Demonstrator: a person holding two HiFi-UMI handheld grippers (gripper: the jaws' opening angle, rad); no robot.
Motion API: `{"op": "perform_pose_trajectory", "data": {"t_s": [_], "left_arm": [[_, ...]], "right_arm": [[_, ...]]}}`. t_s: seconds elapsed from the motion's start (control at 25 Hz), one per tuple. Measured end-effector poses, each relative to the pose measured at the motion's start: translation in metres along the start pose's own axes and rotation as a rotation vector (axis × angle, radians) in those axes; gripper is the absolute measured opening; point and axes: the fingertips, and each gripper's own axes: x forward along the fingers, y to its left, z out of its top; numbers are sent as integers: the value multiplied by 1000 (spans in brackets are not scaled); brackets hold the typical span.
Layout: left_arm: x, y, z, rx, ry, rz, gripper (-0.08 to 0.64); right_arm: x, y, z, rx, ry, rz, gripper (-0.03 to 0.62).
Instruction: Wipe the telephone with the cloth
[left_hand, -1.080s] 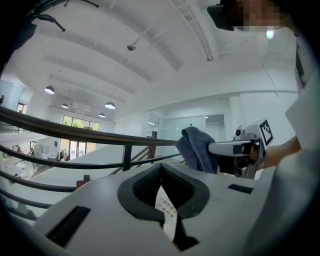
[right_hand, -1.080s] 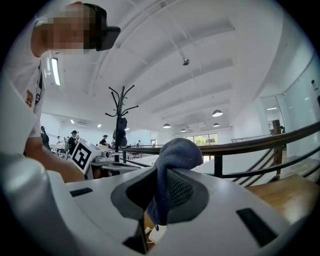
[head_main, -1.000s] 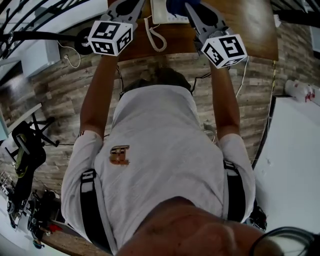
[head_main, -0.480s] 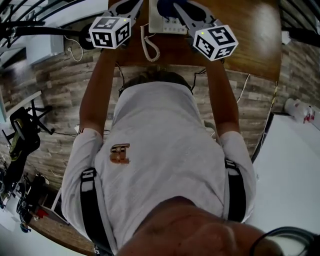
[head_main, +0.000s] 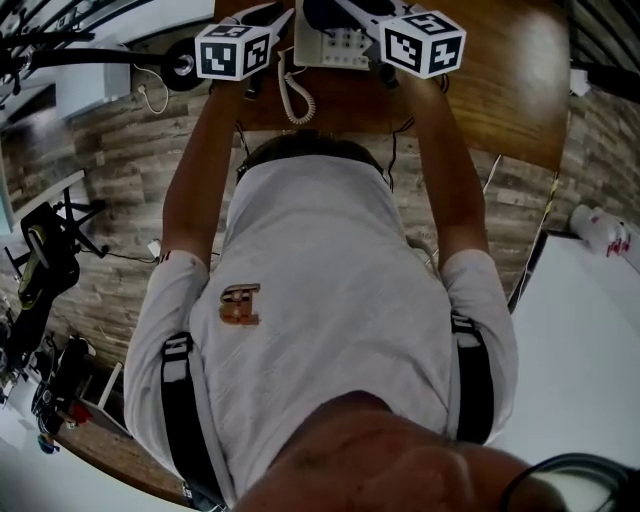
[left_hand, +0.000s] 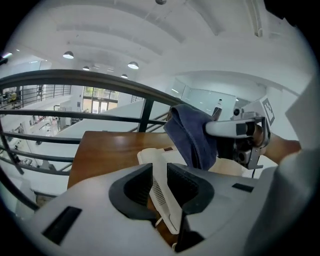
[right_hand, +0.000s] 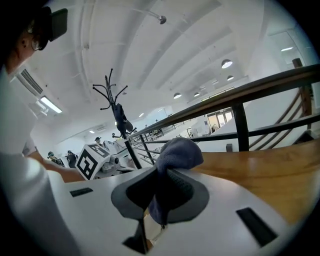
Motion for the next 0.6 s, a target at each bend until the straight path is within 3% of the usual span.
{"op": "perform_pose_trajectory", "data": {"t_s": [0.6], "left_arm": [[26, 14, -34, -84, 152, -101, 84]], "right_arm": [[45, -21, -35, 76, 178, 0, 60]]}}
